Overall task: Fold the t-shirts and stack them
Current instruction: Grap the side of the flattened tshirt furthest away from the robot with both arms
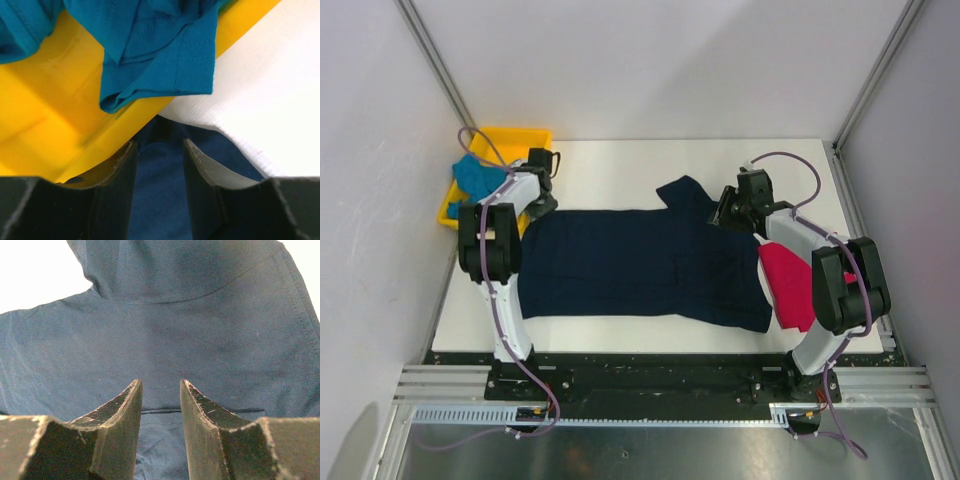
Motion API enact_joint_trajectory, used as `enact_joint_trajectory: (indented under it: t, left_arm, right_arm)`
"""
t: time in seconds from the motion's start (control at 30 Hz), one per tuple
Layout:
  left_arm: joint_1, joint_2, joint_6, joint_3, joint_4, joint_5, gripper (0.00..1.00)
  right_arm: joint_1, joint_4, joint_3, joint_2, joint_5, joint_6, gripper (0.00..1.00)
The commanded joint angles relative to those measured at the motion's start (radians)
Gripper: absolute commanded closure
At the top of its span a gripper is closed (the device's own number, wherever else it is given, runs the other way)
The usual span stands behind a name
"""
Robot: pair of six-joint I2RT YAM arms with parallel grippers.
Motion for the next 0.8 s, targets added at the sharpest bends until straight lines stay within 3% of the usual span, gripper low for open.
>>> enact_joint_trajectory:
  t: [0.0,0.13,0.3,0.43,0.77]
  left_arm:
    - [0.007,0.028,-0.055,0.045,0.006,-0.022,0.54]
    - [0.008,0.045,-0.059,0.064,0.007,-0.005,0.59]
    - [0.007,0.042,-0.059,0.066,0.006,0.012,0.81]
    - [0.007,0.013,-0.048,0.049,0.007,0.016,0.93]
    - [0.007,-0.090,-0.016,-0.046,0.009,0.042,1.00]
  right_arm:
    - [-0.006,0.040,0.042,0.013,-0.010,-0.029,0.59]
    - [-0.008,0.045,0.042,0.026,-0.016,-0.035,0.59]
    - [-0.016,0.050,0.042,0.037,-0.023,-0.038,0.59]
    - [-0.029,0.061,0.052,0.057,-0.022,-0.056,0.59]
    - [-0.098,0.061,0.261,0.247,0.012,-0.099,0.55]
